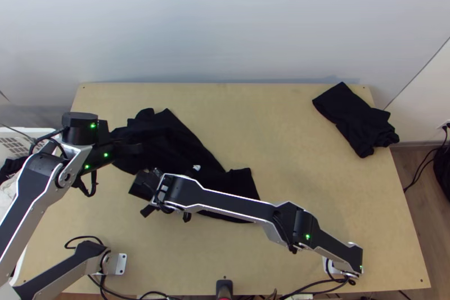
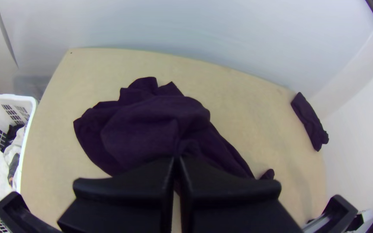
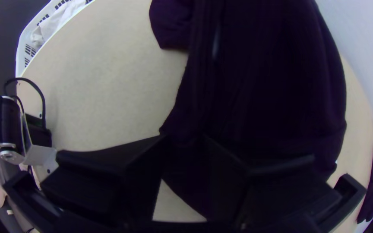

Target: Fold the t-shirt

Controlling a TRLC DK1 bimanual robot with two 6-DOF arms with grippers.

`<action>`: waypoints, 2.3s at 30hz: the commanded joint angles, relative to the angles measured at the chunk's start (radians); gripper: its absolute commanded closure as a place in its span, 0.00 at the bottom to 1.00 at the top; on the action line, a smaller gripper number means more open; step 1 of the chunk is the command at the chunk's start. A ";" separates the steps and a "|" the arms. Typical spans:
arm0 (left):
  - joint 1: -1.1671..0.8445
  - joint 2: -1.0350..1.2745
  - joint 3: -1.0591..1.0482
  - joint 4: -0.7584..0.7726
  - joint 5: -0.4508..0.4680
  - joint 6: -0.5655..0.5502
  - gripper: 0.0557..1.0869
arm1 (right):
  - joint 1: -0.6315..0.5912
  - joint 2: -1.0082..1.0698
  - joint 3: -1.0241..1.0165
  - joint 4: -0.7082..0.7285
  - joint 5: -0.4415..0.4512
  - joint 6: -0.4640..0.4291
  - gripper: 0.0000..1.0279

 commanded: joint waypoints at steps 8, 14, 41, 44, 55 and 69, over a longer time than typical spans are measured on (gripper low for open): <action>0.068 0.015 0.065 0.036 -0.001 -0.006 0.96 | -0.054 -0.104 -0.037 -0.030 0.110 -0.070 0.97; 0.198 0.095 0.282 0.070 -0.013 -0.029 0.96 | -0.125 -0.232 0.032 -0.034 0.215 -0.147 0.97; 0.181 0.122 0.782 0.344 -0.388 0.119 0.96 | -0.125 -0.450 0.198 0.395 0.625 -0.657 0.97; 0.230 0.105 0.783 0.376 -0.421 0.126 0.96 | -0.100 -0.445 0.203 0.481 0.620 -0.723 0.97; 0.601 0.079 0.780 0.636 -0.507 0.156 0.96 | -0.019 -0.387 0.198 0.776 0.568 -0.958 0.97; 0.615 0.109 0.786 0.895 -0.538 0.311 0.96 | 0.009 -0.347 0.193 0.898 0.544 -1.044 0.97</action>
